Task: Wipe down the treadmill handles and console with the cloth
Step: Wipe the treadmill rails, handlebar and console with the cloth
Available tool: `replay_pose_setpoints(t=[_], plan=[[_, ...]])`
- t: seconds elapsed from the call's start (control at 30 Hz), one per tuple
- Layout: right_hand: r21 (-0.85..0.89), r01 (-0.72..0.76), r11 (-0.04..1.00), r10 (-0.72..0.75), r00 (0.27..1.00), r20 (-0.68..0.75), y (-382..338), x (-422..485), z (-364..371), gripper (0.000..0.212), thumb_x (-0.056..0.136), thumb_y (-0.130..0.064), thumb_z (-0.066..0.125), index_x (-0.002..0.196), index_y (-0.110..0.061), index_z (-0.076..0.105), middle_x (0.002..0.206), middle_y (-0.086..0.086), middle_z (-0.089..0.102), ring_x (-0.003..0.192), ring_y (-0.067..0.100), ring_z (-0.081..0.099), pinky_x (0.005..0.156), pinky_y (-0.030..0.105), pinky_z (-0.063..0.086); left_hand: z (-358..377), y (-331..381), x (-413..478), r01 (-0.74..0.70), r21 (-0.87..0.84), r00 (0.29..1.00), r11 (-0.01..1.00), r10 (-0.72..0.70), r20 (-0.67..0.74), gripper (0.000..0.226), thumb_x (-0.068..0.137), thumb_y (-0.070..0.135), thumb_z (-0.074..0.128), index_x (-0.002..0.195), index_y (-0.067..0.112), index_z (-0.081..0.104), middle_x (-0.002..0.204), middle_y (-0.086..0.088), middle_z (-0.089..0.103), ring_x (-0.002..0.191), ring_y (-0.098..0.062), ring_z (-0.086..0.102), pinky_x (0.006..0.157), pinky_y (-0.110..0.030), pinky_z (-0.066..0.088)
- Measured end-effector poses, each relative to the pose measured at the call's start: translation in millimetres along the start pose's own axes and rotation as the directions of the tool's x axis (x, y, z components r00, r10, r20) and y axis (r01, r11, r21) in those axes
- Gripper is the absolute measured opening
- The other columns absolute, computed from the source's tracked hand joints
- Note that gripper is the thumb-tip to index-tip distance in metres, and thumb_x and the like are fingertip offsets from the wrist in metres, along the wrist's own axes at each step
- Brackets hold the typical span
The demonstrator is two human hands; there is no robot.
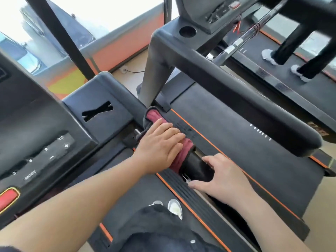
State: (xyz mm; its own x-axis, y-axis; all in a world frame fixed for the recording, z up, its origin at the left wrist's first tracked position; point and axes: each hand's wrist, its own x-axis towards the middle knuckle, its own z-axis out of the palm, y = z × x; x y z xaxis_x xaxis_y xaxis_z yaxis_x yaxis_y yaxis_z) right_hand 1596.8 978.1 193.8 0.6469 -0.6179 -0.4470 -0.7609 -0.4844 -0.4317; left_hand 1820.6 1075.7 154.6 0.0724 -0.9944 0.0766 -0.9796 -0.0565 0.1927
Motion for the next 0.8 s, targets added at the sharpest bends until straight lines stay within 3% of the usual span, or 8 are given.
replay_pose_setpoints(t=[0.1, 0.2, 0.27, 0.4, 0.47, 0.63, 0.7, 0.8], plan=[[0.188, -0.054, 0.981, 0.058, 0.998, -0.015, 6, -8, -4, 0.087, 0.057, -0.067, 0.084, 0.134, -0.036, 0.058, 0.113, -0.025, 0.057, 0.108, -0.003, 0.057, 0.098, 0.026, 0.050, -13, -45, 16, -0.110, 0.086, 0.993, 0.990, 0.105, 0.057, 0.039, 0.107, 0.045, 0.038, 0.126, 0.029, 0.067, 0.122, 0.008, 0.068, 0.121, -0.022, 0.057, 0.121, -0.044, 0.028], [0.219, -0.128, 0.967, 0.141, 0.989, -0.045, 18, -26, -3, 0.091, 0.059, -0.066, 0.085, 0.140, -0.039, 0.052, 0.119, -0.029, 0.054, 0.113, -0.007, 0.052, 0.097, 0.024, 0.047, -13, -40, 28, 0.220, 0.129, 0.975, 0.967, -0.213, -0.063, 0.039, 0.104, 0.038, 0.038, 0.101, 0.024, 0.074, 0.105, 0.004, 0.072, 0.113, -0.026, 0.059, 0.121, -0.045, 0.026], [0.165, -0.182, 0.969, 0.194, 0.979, -0.059, 25, -39, 0, 0.094, 0.057, -0.071, 0.081, 0.140, -0.038, 0.051, 0.118, -0.030, 0.052, 0.112, -0.007, 0.050, 0.093, 0.026, 0.047, 2, -7, 22, 0.318, 0.088, 0.945, 0.944, -0.308, -0.111, 0.038, 0.103, 0.036, 0.039, 0.101, 0.021, 0.074, 0.109, 0.003, 0.071, 0.119, -0.028, 0.055, 0.123, -0.048, 0.021], [0.101, -0.254, 0.962, 0.259, 0.965, -0.045, 42, -60, 5, 0.097, 0.053, -0.078, 0.077, 0.138, -0.037, 0.052, 0.116, -0.028, 0.051, 0.116, -0.002, 0.052, 0.095, 0.032, 0.051, 7, 0, -3, -0.046, 0.020, 0.998, 0.999, 0.046, -0.043, 0.042, 0.106, 0.042, 0.038, 0.132, 0.023, 0.065, 0.131, 0.005, 0.065, 0.130, -0.027, 0.053, 0.124, -0.048, 0.021], [0.071, -0.276, 0.958, 0.280, 0.959, -0.045, 53, -70, 6, 0.096, 0.052, -0.079, 0.075, 0.135, -0.038, 0.052, 0.115, -0.028, 0.050, 0.116, 0.000, 0.052, 0.094, 0.033, 0.053, -1, -19, 7, -0.134, 0.059, 0.991, 0.989, 0.134, 0.014, 0.042, 0.106, 0.045, 0.036, 0.129, 0.026, 0.066, 0.125, 0.007, 0.068, 0.124, -0.024, 0.057, 0.123, -0.044, 0.024], [0.100, -0.290, 0.952, 0.297, 0.952, -0.072, 81, -95, 11, 0.094, 0.053, -0.078, 0.076, 0.134, -0.042, 0.048, 0.115, -0.027, 0.048, 0.116, 0.000, 0.051, 0.090, 0.031, 0.052, 6, 30, 25, 0.327, 0.068, 0.944, 0.942, -0.323, -0.064, 0.046, 0.103, 0.042, 0.029, 0.096, 0.028, 0.073, 0.110, 0.011, 0.072, 0.119, -0.021, 0.055, 0.121, -0.050, 0.021], [0.108, -0.289, 0.951, 0.298, 0.952, -0.076, 94, -106, 15, 0.088, 0.053, -0.078, 0.077, 0.129, -0.044, 0.047, 0.114, -0.028, 0.048, 0.114, 0.000, 0.051, 0.088, 0.030, 0.050, 20, 74, 9, 0.242, -0.005, 0.969, 0.970, -0.242, -0.049, 0.040, 0.101, 0.046, 0.038, 0.110, 0.027, 0.072, 0.120, 0.010, 0.069, 0.128, -0.023, 0.051, 0.124, -0.051, 0.015], [0.160, -0.251, 0.955, 0.264, 0.962, -0.068, 117, -122, 19, 0.080, 0.050, -0.077, 0.077, 0.119, -0.048, 0.048, 0.112, -0.031, 0.049, 0.111, -0.003, 0.051, 0.090, 0.027, 0.049, 21, 90, -3, -0.054, -0.014, 0.997, 0.998, 0.055, 0.055, 0.044, 0.104, 0.049, 0.036, 0.131, 0.029, 0.065, 0.131, 0.011, 0.065, 0.131, -0.021, 0.052, 0.125, -0.047, 0.018]])
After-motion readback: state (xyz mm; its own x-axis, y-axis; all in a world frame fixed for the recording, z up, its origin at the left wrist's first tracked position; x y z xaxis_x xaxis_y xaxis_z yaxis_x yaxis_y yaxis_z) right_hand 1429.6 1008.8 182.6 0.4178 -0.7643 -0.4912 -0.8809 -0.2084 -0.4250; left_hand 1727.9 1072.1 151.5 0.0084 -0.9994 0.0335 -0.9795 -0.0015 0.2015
